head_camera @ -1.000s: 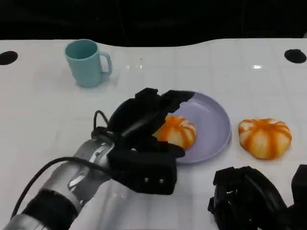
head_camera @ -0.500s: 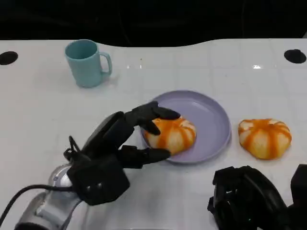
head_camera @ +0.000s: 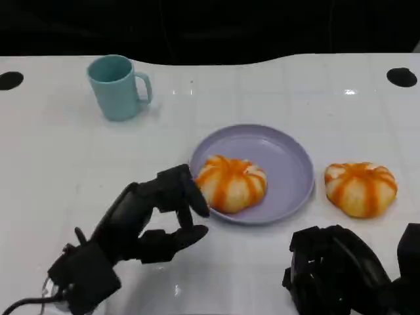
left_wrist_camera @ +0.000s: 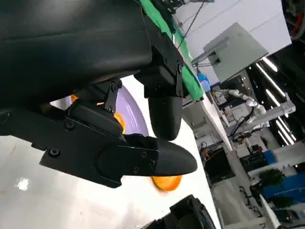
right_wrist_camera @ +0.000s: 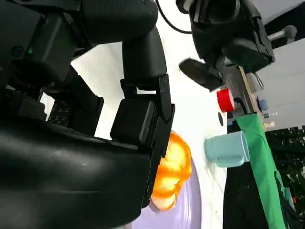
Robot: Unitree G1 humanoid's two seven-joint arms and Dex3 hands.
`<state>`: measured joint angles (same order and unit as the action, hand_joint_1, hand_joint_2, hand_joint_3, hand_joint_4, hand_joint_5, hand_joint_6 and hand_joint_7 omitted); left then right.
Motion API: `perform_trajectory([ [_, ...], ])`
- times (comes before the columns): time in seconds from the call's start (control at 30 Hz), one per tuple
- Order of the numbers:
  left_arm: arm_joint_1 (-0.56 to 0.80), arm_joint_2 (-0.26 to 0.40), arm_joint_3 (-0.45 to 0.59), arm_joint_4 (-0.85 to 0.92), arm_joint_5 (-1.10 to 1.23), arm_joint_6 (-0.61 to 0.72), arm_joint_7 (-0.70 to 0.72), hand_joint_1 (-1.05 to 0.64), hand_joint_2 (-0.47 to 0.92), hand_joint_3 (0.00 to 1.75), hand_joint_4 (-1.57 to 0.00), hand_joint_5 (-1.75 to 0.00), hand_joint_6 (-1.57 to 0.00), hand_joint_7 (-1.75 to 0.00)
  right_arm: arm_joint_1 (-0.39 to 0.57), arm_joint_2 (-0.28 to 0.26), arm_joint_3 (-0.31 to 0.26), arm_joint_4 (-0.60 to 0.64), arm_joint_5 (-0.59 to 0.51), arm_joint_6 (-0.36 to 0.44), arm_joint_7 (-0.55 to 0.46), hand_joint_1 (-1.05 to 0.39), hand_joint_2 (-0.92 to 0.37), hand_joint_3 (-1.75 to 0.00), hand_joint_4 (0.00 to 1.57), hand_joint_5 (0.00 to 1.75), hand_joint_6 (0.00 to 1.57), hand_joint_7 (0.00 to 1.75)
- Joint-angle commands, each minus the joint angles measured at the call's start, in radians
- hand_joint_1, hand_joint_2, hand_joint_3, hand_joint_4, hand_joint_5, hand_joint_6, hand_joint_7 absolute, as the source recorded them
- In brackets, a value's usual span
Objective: Grasp the bread from the table and place it into the plate.
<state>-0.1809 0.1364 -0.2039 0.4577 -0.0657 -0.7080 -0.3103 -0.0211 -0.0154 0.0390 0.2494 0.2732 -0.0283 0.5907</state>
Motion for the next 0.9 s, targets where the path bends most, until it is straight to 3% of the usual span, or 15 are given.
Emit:
perform_trajectory([
  [0.03, 0.077, -0.02, 0.02, -0.074, -0.118, 0.085, -0.078, -0.84, 0.92, 0.48, -0.79, -1.75, -0.58, -1.75, 0.005, -0.009, -0.006, -0.01, 0.011, -0.004, 0.001, -1.05, 0.01, -1.43, 1.52, 1.34, 1.57, 0.99],
  [0.23, 0.136, -0.048, 0.046, -0.121, -0.274, 0.205, -0.222, -0.85, 0.92, 0.42, -0.84, -1.75, -0.6, -1.75, 0.008, -0.008, -0.005, -0.011, 0.011, -0.008, 0.003, -1.05, 0.01, -1.43, 1.53, 1.33, 1.57, 0.99],
  [0.33, 0.164, -0.058, 0.061, -0.134, -0.305, 0.248, -0.262, -0.85, 0.92, 0.38, -0.91, -1.75, -0.68, -1.75, 0.011, -0.008, -0.004, -0.015, 0.015, -0.005, 0.007, -1.05, 0.0, -1.42, 1.53, 1.32, 1.57, 0.99],
  [0.63, 0.224, -0.081, 0.087, -0.181, -0.329, 0.383, -0.305, -0.81, 0.92, 0.29, -1.03, -1.75, -0.83, -1.75, 0.02, -0.014, -0.009, -0.027, 0.02, 0.002, 0.008, -1.05, 0.0, -1.42, 1.53, 1.33, 1.57, 0.97],
  [0.9, 0.235, -0.092, 0.095, -0.187, -0.333, 0.443, -0.336, -0.82, 0.92, 0.27, -1.02, -1.75, -0.83, -1.75, 0.022, -0.02, -0.017, -0.028, 0.027, 0.008, 0.01, -1.05, 0.01, -1.44, 1.53, 1.33, 1.57, 0.97],
])
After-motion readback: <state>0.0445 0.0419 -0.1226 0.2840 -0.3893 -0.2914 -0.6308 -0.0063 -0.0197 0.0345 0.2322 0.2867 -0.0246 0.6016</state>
